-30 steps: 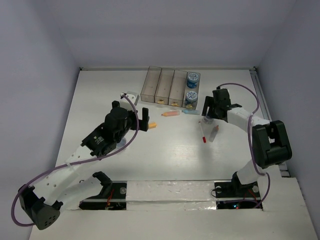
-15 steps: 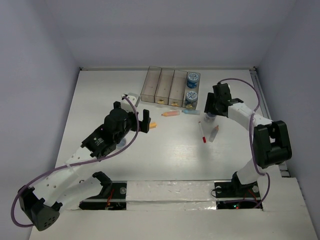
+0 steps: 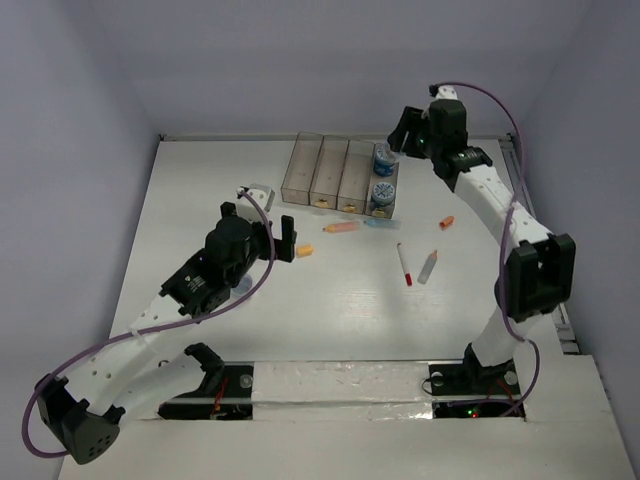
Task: Sort the stationery into containers
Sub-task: Place the stationery in the storage box, then pick up the stationery from the center of the board.
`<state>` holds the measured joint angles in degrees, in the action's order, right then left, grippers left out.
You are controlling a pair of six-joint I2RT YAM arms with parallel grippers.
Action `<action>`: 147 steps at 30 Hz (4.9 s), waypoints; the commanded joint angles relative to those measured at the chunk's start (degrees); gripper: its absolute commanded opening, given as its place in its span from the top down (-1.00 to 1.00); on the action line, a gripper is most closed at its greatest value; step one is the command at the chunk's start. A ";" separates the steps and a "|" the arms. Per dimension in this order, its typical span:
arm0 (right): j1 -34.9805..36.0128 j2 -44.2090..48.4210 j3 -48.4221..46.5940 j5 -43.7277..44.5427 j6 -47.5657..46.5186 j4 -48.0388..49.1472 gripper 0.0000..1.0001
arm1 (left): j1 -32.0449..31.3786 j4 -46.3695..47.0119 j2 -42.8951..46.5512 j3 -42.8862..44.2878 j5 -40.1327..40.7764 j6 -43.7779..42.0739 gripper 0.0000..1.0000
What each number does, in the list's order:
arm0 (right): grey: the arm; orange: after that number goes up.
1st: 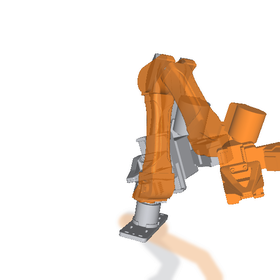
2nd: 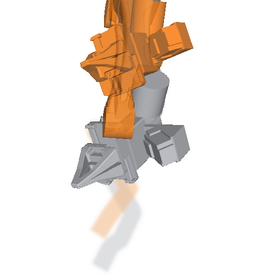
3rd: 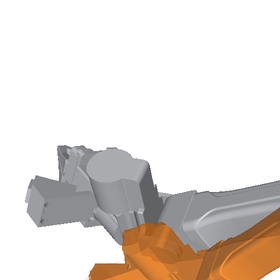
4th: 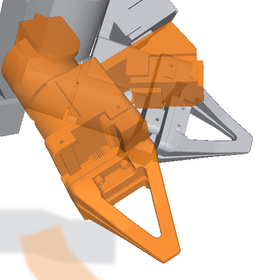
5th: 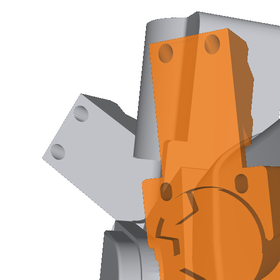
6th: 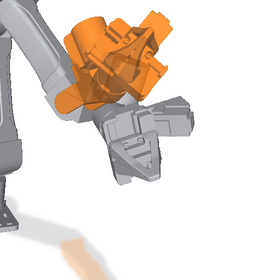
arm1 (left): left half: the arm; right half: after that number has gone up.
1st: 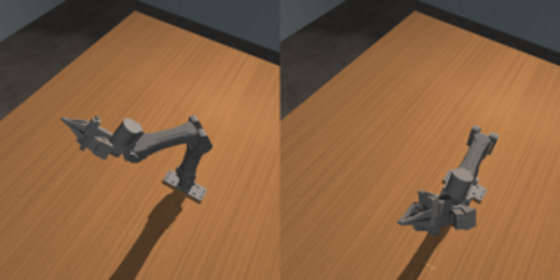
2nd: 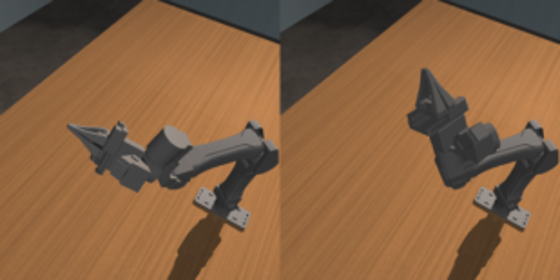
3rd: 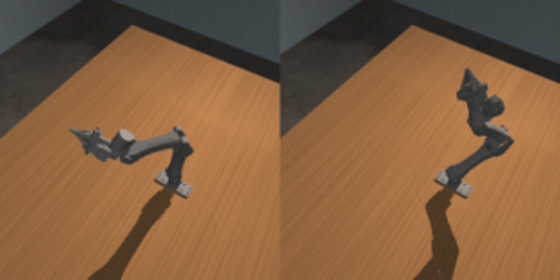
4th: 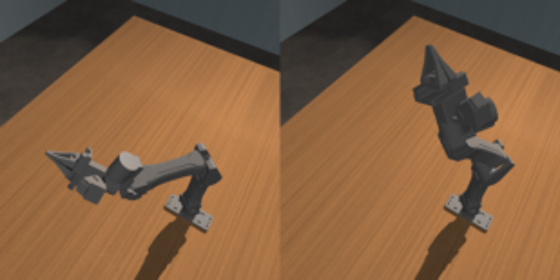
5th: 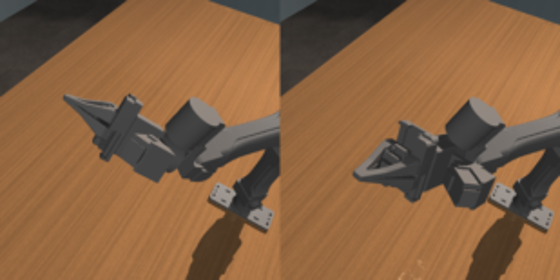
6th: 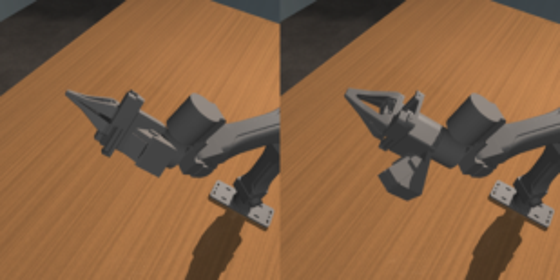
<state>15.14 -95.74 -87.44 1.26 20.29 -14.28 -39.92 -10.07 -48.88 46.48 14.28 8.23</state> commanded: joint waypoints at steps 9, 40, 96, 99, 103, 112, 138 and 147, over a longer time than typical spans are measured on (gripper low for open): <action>2.96 -25.35 -28.56 -3.89 -3.24 4.71 -0.01 | 2.65 2.15 0.46 -0.69 1.89 0.65 -0.98; 3.50 -45.58 -45.19 -3.02 -5.79 -0.04 -0.12 | 5.47 2.59 -1.39 -0.86 1.36 0.30 -0.98; 3.50 41.08 48.41 -16.98 2.03 20.07 -1.00 | 25.33 -1.54 -45.23 17.15 4.87 4.95 -0.87; 3.50 40.46 49.20 -18.92 3.08 21.31 -1.00 | 25.33 -0.48 -47.96 18.73 4.26 4.69 -0.81; 3.50 39.41 49.73 -20.85 3.70 22.45 -1.00 | 25.86 0.83 -49.73 19.88 3.29 4.34 -0.52; 3.50 37.82 50.00 -21.65 4.23 23.25 -1.00 | 25.86 0.05 -50.52 19.79 4.61 4.16 0.04; 3.50 39.93 51.76 -7.42 4.32 20.70 -1.00 | 6.09 -0.31 -60.16 63.62 -3.47 6.80 0.38; 3.50 40.99 52.02 -6.44 4.58 20.87 -1.00 | 3.45 -3.64 -75.47 80.85 -4.09 5.31 0.39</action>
<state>18.11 -55.53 -35.62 -6.74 24.91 5.08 -35.79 -15.29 -125.08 119.96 10.46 13.98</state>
